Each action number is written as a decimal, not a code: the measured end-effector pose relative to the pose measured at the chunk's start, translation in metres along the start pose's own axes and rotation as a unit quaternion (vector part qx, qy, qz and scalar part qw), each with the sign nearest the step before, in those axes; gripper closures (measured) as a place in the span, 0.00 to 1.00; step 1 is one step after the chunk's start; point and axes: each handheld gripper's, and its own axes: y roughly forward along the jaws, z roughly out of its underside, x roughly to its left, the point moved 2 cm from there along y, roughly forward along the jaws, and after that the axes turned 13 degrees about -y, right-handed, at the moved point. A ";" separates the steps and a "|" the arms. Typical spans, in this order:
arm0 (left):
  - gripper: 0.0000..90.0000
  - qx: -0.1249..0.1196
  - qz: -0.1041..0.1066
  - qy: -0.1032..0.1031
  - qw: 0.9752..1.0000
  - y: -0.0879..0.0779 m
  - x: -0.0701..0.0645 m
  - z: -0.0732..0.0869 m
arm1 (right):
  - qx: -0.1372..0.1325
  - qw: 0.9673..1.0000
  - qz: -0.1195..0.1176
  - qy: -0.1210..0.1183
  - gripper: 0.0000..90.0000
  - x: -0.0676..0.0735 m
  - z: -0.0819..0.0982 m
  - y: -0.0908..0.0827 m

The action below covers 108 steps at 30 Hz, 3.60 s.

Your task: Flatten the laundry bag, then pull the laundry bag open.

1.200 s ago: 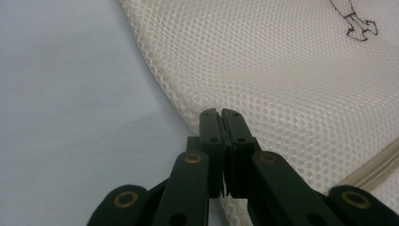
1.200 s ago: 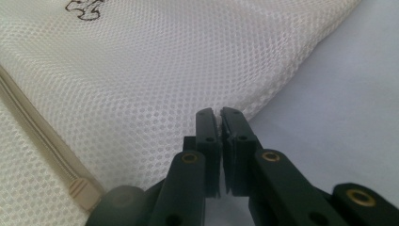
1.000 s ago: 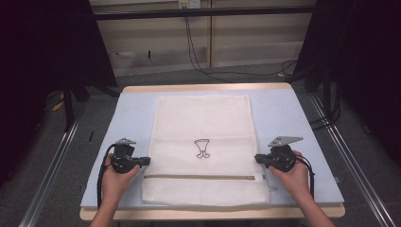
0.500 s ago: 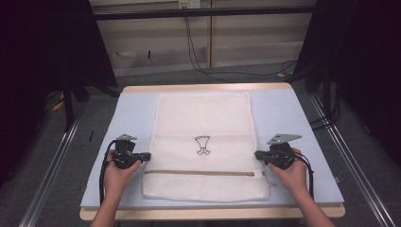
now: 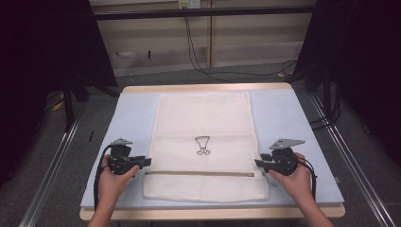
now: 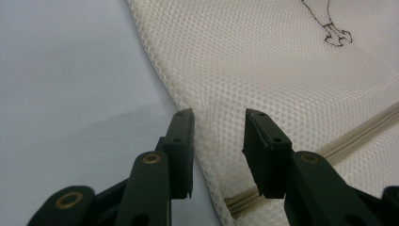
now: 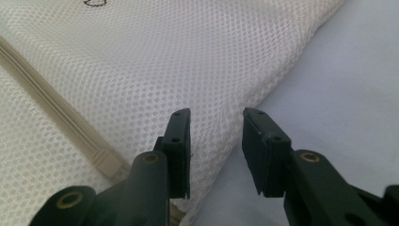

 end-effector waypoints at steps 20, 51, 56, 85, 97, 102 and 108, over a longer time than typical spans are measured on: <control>1.00 0.038 -0.008 0.009 0.999 0.019 -0.012 -0.003 | 0.009 1.000 -0.025 -0.002 0.98 -0.001 0.000 0.006; 0.82 0.008 -0.035 -0.027 0.999 0.010 -0.002 -0.007 | -0.010 1.000 -0.012 -0.006 0.88 0.001 -0.003 0.007; 0.64 -0.007 -0.003 -0.025 1.000 0.003 -0.015 -0.009 | -0.032 0.999 -0.005 -0.019 0.86 0.000 -0.002 -0.002; 0.60 0.019 0.128 0.016 0.991 0.049 -0.116 -0.016 | -0.079 0.993 -0.032 -0.080 1.00 0.020 0.011 -0.012; 0.61 0.051 0.163 0.007 0.985 0.074 -0.152 -0.012 | -0.070 0.993 -0.030 -0.087 1.00 0.019 0.012 -0.012; 0.60 0.057 0.167 -0.003 0.984 0.080 -0.163 -0.013 | -0.066 0.993 -0.029 -0.090 1.00 0.019 0.012 -0.013; 0.57 0.068 0.169 -0.002 0.983 0.089 -0.176 -0.013 | -0.073 0.993 -0.029 -0.088 1.00 0.018 0.012 -0.014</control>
